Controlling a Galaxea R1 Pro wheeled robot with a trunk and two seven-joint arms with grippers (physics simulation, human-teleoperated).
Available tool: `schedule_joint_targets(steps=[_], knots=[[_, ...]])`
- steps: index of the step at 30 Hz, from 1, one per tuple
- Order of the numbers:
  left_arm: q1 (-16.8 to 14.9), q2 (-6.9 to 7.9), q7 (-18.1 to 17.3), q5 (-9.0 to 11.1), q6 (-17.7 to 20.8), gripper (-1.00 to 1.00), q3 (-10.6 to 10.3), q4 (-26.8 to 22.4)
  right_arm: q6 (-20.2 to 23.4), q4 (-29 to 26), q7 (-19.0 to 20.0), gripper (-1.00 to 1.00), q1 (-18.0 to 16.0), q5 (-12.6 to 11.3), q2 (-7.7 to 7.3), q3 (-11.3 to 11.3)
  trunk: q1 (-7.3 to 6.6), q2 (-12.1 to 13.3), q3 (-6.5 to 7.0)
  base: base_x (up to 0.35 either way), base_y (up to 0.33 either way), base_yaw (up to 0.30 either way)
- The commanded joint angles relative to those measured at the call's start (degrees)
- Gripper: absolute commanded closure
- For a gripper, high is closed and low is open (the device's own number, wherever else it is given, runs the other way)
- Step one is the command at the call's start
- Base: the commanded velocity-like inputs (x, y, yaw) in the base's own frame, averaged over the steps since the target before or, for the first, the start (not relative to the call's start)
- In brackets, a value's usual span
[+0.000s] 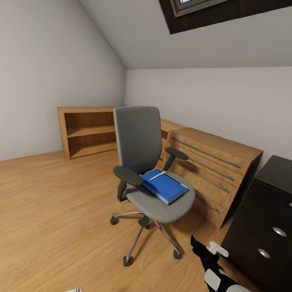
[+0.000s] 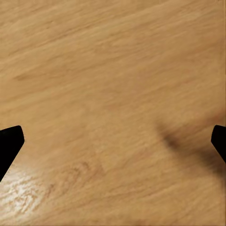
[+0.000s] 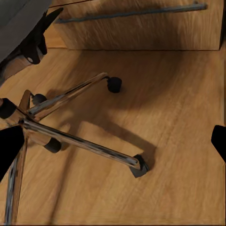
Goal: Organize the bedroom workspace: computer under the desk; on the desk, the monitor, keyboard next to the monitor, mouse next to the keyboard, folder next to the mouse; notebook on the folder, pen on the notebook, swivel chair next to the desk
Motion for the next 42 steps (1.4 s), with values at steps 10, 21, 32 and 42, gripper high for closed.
schedule_joint_targets(steps=[10, 21, 32, 42], knots=[[-0.02, -0.03, 0.19, 0.52, -0.31, -1.0, -0.08, 0.09, -1.77, 0.8, -2.49, -1.0, 7.69, 0.3, 0.61, 0.69, -2.22, 4.0, 1.75, 0.0, 0.0, 0.0], [-0.02, -0.33, 0.19, 0.52, -7.01, -1.0, -0.26, 5.2, -2.8, 0.87, -4.13, -1.0, 12.36, 0.34, 0.48, 0.66, -4.63, 8.41, 3.72, 0.0, 0.0, 0.0], [-0.02, -0.31, -0.51, 0.52, -10.68, -1.0, -0.29, 12.15, -3.94, 0.89, -6.9, -1.0, 15.15, 0.11, 0.54, 0.66, -7.05, 12.83, 5.7, 0.0, 0.0, -0.037], [-0.02, -0.12, -5.86, 0.6, -10.85, -1.0, -0.1, 13.2, -6.4, 0.96, -7.02, -1.0, 15.46, 0.29, 0.76, 0.86, -9.24, 16.84, 7.49, 0.0, 0.0, -0.235]])
